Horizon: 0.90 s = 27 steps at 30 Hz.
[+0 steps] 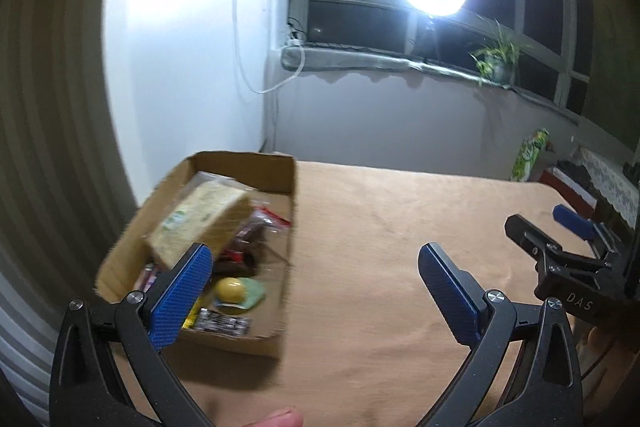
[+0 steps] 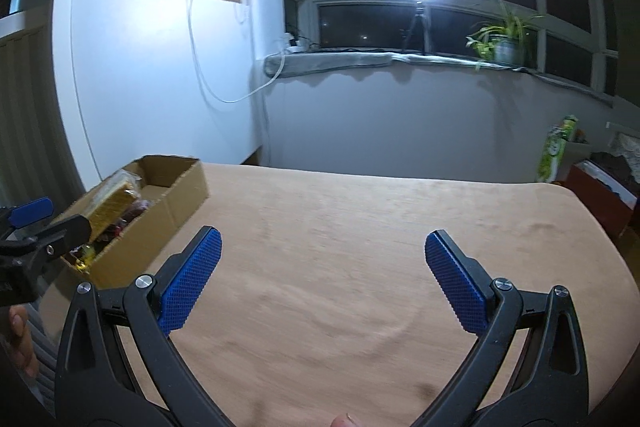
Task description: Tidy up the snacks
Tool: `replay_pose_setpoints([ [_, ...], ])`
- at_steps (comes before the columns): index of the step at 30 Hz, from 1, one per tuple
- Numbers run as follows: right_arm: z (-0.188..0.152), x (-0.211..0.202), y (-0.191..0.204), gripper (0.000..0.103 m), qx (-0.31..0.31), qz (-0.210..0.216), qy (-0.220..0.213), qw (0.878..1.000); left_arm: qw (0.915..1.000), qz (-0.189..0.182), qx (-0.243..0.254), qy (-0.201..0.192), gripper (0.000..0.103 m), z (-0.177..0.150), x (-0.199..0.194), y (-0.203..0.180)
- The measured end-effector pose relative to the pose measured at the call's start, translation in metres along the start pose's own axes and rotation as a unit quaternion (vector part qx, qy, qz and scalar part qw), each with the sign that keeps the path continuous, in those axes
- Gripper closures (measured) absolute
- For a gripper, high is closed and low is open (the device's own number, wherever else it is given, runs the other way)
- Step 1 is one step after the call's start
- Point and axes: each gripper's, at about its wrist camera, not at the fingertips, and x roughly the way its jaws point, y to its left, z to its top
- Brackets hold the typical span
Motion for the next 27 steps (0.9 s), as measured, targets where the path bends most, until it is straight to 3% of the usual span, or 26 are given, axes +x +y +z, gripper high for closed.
replay_pose_setpoints([
  [12, -0.003, -0.031, -0.047, 0.000, 0.013, -0.045, -0.011, 0.999, 0.9994, -0.009, 0.033, -0.007, 0.000, -0.005, 0.002, -0.051],
  [27, -0.003, -0.035, -0.048, 0.000, 0.015, -0.043, -0.013, 0.999, 0.9983, 0.004, 0.058, -0.006, 0.000, -0.007, -0.005, -0.071],
])
